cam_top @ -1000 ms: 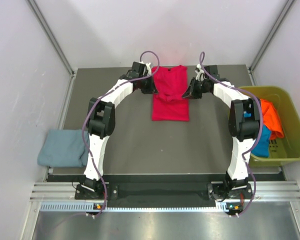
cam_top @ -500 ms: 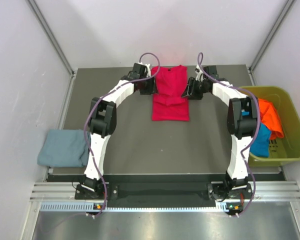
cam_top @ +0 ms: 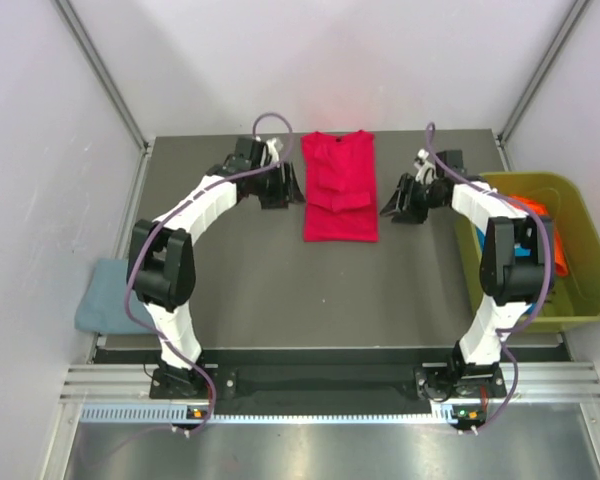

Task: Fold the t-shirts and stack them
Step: Fold the tshirt

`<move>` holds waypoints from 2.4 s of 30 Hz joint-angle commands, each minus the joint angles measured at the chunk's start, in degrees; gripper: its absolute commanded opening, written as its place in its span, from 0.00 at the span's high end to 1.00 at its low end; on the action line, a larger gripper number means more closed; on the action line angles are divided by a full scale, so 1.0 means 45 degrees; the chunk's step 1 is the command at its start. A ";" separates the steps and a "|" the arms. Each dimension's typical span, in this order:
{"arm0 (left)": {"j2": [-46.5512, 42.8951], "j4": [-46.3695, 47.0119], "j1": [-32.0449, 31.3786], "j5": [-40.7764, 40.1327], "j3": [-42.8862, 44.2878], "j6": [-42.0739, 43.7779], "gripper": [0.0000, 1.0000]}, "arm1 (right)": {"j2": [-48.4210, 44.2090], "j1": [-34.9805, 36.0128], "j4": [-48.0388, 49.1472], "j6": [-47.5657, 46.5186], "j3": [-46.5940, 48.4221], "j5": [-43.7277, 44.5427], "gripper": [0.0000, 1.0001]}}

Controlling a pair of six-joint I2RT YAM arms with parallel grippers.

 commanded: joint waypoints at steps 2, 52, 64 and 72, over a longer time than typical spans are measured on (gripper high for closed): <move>0.0275 0.0049 -0.0030 0.1016 -0.1746 -0.1144 0.36 | 0.0159 0.0021 -0.0131 0.0460 -0.0777 -0.0888 0.50; 0.1860 0.0383 -0.0636 0.1291 -0.1514 -0.1519 1.00 | 0.1783 0.1017 0.1295 0.1107 -0.0602 -0.1396 0.94; -0.3058 -0.0654 -0.0791 0.1212 -0.2215 -0.0053 1.00 | -0.2493 0.1056 0.0730 0.1165 -0.2593 -0.1474 1.00; -0.5893 -0.1842 -0.1339 0.0646 -0.3251 0.1099 1.00 | -0.5072 0.1134 -0.0736 0.0384 -0.2517 -0.1318 1.00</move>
